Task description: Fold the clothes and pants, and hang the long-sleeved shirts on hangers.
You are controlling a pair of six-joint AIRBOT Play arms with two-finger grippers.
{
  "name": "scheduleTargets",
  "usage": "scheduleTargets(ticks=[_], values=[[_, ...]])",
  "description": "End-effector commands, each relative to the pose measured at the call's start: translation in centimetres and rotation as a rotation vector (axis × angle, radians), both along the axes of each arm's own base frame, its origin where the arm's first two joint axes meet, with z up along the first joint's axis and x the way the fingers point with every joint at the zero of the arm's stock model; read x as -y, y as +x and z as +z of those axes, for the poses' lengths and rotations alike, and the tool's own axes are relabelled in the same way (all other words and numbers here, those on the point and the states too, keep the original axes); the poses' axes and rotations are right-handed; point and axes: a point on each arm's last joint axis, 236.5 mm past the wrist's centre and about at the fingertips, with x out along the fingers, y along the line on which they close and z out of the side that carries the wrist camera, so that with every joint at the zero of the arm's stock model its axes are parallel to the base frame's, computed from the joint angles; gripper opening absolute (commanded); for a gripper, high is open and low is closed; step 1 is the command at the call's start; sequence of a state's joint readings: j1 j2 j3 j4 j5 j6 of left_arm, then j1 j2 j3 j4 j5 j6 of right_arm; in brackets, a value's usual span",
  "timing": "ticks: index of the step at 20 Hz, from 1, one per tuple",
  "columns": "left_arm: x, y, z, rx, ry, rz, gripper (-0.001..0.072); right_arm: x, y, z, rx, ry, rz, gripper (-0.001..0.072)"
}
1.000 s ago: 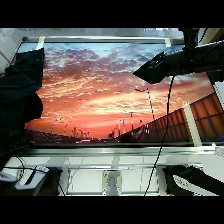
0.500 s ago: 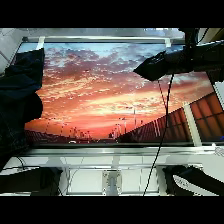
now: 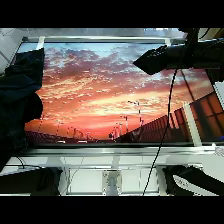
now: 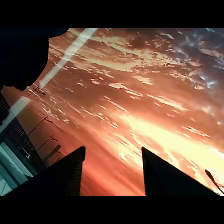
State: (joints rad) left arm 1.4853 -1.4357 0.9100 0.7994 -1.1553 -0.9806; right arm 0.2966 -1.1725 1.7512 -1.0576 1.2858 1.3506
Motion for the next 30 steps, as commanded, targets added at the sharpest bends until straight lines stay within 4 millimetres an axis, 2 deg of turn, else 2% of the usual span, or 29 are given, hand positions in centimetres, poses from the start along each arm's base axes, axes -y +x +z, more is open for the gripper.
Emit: scheduleTargets(ticks=[1,2,3,5,6,7,8,9,10,12,13,15,16,18,20,22,24,26,28,29,30], values=[[0.2,4.9,4.6,0.153,0.031,-0.027,0.0014,0.2,0.2,0.2,0.012,-0.001,-0.011,0.0412],[0.5,6.9,8.1,0.246,0.073,-0.049,0.0014,0.8,0.6,0.3,0.029,-0.020,-0.030,0.0411],[1.3,9.5,13.0,0.364,0.144,-0.092,0.0013,1.5,1.0,0.7,0.052,-0.043,-0.050,0.0411],[4.7,14.0,24.6,0.649,0.259,-0.140,0.0013,3.5,1.8,2.6,0.143,-0.115,-0.107,0.0412],[7.7,15.6,30.1,0.793,0.297,-0.170,0.0013,4.8,2.0,4.0,0.195,-0.153,-0.138,0.0412],[11.5,16.9,34.9,0.917,0.321,-0.211,0.0013,6.1,2.0,5.4,0.257,-0.211,-0.157,0.0411],[15.6,18.0,37.8,0.989,0.336,-0.263,0.0013,7.5,1.8,6.7,0.311,-0.274,-0.174,0.0411],[20.8,19.1,39.5,1.028,0.340,-0.354,0.0013,9.2,1.5,7.9,0.354,-0.342,-0.202,0.0411],[26.5,19.8,40.3,1.057,0.317,-0.469,0.0013,11.0,1.2,8.8,0.382,-0.399,-0.243,0.0412],[39.7,20.2,39.5,1.081,0.209,-0.752,0.0013,14.8,0.5,9.5,0.398,-0.496,-0.346,0.0411],[46.6,19.7,38.1,1.069,0.165,-0.883,0.0012,16.4,0.0,9.3,0.375,-0.523,-0.382,0.0411],[58.7,18.4,34.2,1.023,0.099,-1.037,0.0012,20.1,-0.9,8.1,0.290,-0.563,-0.464,0.0411],[64.6,17.1,31.0,0.969,0.059,-1.115,0.0010,22.2,-1.1,7.5,0.241,-0.580,-0.517,0.0411],[75.5,12.7,23.3,0.830,-0.035,-1.357,0.0011,26.7,-1.3,6.6,0.174,-0.601,-0.639,0.0411],[84.1,9.4,17.4,0.741,-0.114,-1.544,0.0012,30.9,-1.7,5.1,0.098,-0.608,-0.748,0.0411],[89.6,8.4,14.6,0.691,-0.219,-1.623,0.0012,34.2,-2.2,3.4,0.015,-0.595,-0.843,0.0411],[93.1,8.9,14.3,0.683,-0.329,-1.664,0.0011,36.1,-2.2,1.8,-0.035,-0.566,-0.883,0.0411],[95.0,9.5,15.0,0.688,-0.388,-1.689,0.0012,36.8,-1.3,0.6,-0.042,-0.512,-0.892,0.0411],[94.9,10.1,14.7,0.689,-0.352,-1.723,0.0038,36.8,-0.2,-0.8,-0.047,-0.461,-0.879,0.0411],[94.1,11.3,14.4,0.694,-0.302,-1.735,0.0238,36.8,0.5,-1.7,-0.055,-0.450,-0.871,0.0412],[92.4,13.3,14.2,0.679,-0.249,-1.734,0.0534,37.0,0.9,-2.6,-0.067,-0.449,-0.869,0.0411]])
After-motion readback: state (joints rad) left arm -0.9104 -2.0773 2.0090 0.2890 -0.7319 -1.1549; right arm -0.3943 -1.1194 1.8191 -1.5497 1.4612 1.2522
